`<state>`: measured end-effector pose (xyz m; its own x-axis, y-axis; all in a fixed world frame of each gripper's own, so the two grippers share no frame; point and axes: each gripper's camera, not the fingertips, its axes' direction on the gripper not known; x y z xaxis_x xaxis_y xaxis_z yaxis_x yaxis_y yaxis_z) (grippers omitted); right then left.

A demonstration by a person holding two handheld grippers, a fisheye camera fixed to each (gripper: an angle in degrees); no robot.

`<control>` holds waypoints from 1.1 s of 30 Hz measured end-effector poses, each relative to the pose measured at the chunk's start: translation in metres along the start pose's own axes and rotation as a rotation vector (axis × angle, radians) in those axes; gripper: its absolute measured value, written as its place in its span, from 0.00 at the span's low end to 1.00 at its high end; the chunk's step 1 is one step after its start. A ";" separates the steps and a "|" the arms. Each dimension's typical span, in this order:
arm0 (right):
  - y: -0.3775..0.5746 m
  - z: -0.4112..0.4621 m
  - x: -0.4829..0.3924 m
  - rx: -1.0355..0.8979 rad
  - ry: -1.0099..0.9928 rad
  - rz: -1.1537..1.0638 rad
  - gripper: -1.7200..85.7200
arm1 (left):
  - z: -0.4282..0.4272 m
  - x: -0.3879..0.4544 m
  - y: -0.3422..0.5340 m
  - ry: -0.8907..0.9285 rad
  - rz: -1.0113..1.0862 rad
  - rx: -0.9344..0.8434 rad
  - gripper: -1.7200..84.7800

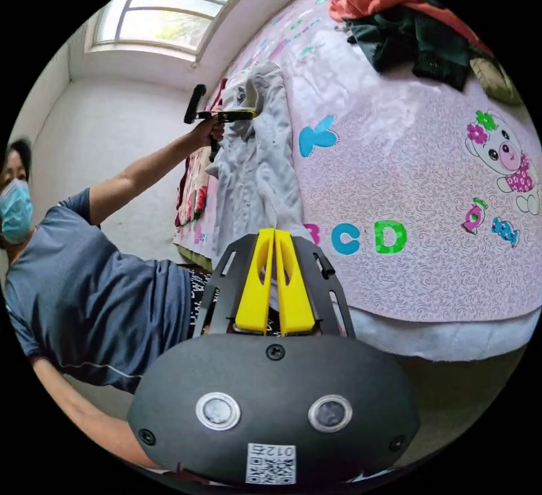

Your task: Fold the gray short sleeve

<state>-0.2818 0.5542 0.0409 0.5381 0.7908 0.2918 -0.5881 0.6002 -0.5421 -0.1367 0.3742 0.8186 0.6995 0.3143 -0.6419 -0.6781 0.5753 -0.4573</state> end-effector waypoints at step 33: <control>0.039 0.323 -0.199 -0.482 0.803 -0.284 0.03 | -0.048 -0.027 0.179 -0.158 -0.080 0.244 0.03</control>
<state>-0.6067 0.4592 0.2158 0.9776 0.2001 -0.0657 -0.1596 0.5007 -0.8508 -0.2881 0.4328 0.7248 0.7881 0.3633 -0.4969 -0.5585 0.7615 -0.3290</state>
